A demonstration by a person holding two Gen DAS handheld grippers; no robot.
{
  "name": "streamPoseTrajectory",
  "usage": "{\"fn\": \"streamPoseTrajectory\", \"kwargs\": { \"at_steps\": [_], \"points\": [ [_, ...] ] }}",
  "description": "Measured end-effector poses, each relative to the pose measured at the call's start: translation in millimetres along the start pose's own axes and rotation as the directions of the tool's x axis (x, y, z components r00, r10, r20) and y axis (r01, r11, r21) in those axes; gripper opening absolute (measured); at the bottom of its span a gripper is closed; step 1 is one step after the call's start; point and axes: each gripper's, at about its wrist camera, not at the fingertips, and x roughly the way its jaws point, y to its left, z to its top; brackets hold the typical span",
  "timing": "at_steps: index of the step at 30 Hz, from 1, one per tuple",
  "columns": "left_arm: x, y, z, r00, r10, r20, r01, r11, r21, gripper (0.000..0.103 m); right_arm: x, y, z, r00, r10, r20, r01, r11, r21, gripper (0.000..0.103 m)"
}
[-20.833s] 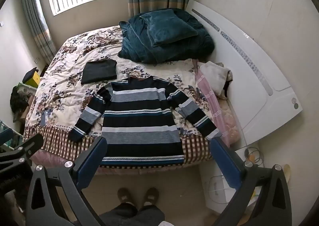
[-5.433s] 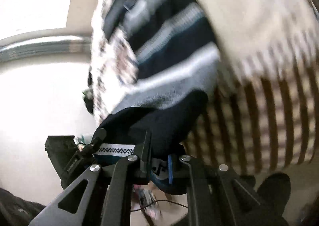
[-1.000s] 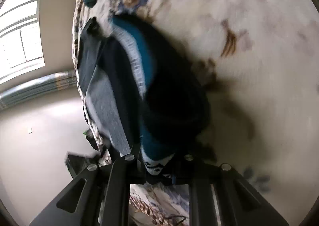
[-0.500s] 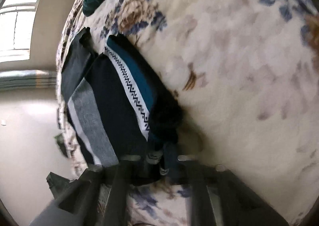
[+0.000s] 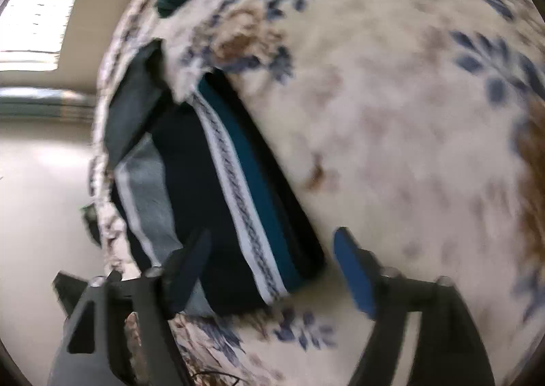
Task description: Fold small clothes
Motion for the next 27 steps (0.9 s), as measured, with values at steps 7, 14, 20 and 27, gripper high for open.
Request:
{"fn": "streamPoseTrajectory", "kwargs": {
  "at_steps": [7,14,20,27],
  "points": [
    [68,13,38,0.991,-0.099,-0.093,0.097,0.995,-0.020,0.088,76,-9,51,0.962,0.200,-0.184,-0.209,0.977,-0.029,0.082],
    [69,6,43,0.975,-0.220,-0.037,0.219,0.975,-0.026,0.060,111,33,53,0.929,0.240,-0.281,-0.292,0.943,-0.160,0.073],
    [46,-11,40,0.972,-0.236,0.016,0.236,0.972,-0.012,0.034,100,44,39,0.950,0.227,-0.216,-0.262,0.953,-0.151,0.022],
    [5,-36,84,0.960,-0.280,0.027,0.278,0.959,0.053,0.027,54,91,35,0.963,0.226,-0.144,-0.252,0.945,-0.206,0.020]
  ]
}}
